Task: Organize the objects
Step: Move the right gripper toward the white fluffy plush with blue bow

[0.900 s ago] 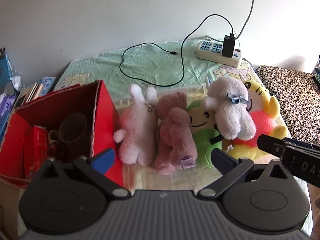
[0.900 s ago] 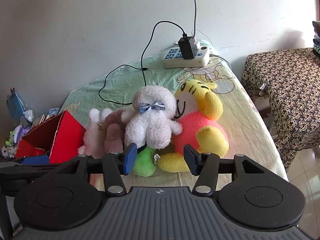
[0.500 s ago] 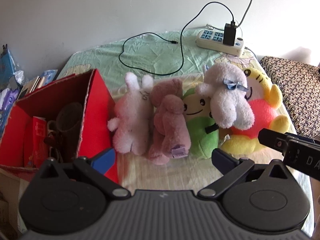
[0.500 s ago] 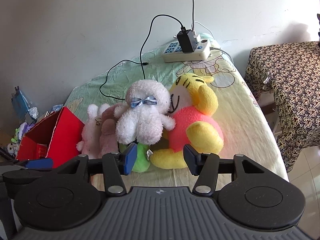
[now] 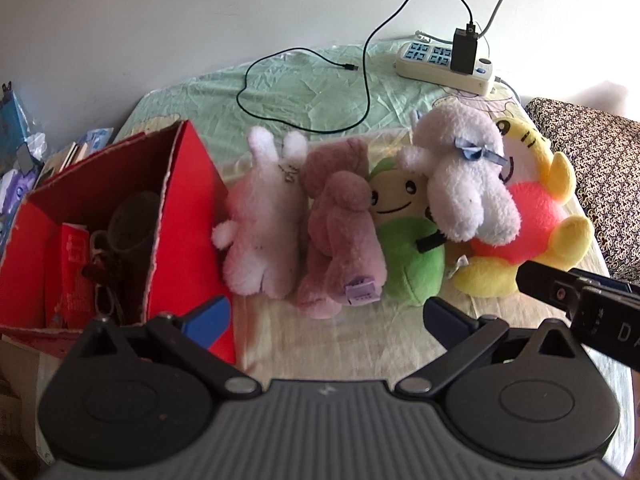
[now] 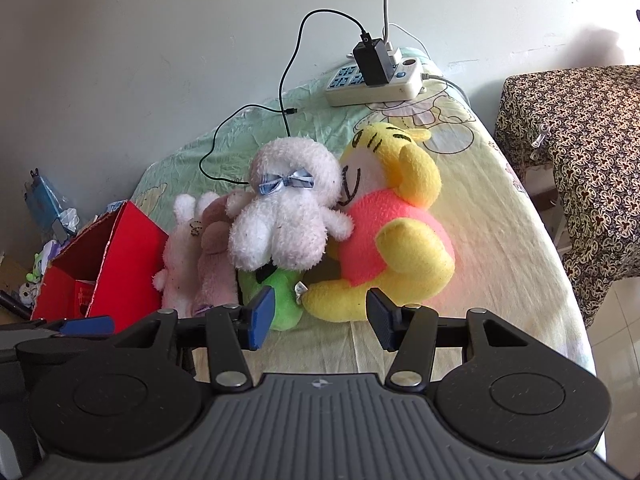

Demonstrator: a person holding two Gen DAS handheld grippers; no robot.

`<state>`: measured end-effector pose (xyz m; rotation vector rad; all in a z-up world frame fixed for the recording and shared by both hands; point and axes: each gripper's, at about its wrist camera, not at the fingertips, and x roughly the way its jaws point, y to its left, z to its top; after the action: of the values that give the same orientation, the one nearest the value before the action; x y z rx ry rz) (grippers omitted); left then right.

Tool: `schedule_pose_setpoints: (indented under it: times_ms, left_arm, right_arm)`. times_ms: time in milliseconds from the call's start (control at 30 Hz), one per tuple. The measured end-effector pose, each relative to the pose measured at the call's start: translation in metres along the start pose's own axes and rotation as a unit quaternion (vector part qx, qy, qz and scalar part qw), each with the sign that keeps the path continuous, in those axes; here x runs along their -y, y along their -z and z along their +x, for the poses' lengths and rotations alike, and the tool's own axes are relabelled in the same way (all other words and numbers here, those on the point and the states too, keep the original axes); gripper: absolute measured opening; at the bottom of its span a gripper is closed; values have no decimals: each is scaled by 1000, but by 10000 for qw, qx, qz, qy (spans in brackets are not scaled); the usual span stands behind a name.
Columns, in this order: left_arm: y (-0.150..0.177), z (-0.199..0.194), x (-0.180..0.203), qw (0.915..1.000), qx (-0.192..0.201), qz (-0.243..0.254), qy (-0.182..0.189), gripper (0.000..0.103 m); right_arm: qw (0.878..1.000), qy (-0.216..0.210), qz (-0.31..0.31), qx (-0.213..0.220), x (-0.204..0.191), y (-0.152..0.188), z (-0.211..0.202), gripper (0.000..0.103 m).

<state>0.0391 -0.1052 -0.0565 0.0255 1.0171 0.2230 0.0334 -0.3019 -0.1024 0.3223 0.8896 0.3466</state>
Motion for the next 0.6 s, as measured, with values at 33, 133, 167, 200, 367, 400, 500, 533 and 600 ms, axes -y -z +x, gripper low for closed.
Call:
schedule_pose_setpoints:
  times_ms: [33,133,167,200,367,400,500,533,600]
  left_arm:
    - [-3,-1,9,10000,-12,3,-8,103]
    - [-1,1,9,10000,-34,24,6,103]
    - [-1,2,9,10000,-52,18,8,103]
    - [-1,4,9,10000,-75,2,17,103]
    - [-1,10,12,9997,-212,31,83,103]
    - [0,10,13,9997,-211,46,84,103]
    - [-1,10,15,9997,-216,69,88,103]
    - [-1,11,15,9997,-219,71,92,103]
    - [-1,12,15,9997,-233,72,93,103]
  right_arm:
    - [10000,14,-3,16,0,-1,-1,55]
    - [10000,45,40,51,2,-1,-2,55]
    - [10000,56,55,41,2,-1,-2,55]
    - [10000,67,60,21,2,1,-1,55]
    - [9999,115,88,16,3,1,0,55]
    - [9999,120,94,26,3,0,-1,55]
    - [9998,152,111,42,4,0,-1,55]
    - [9998,155,123,37,5,0,-1,55]
    - [9998,172,139,25,6,-1,0,55]
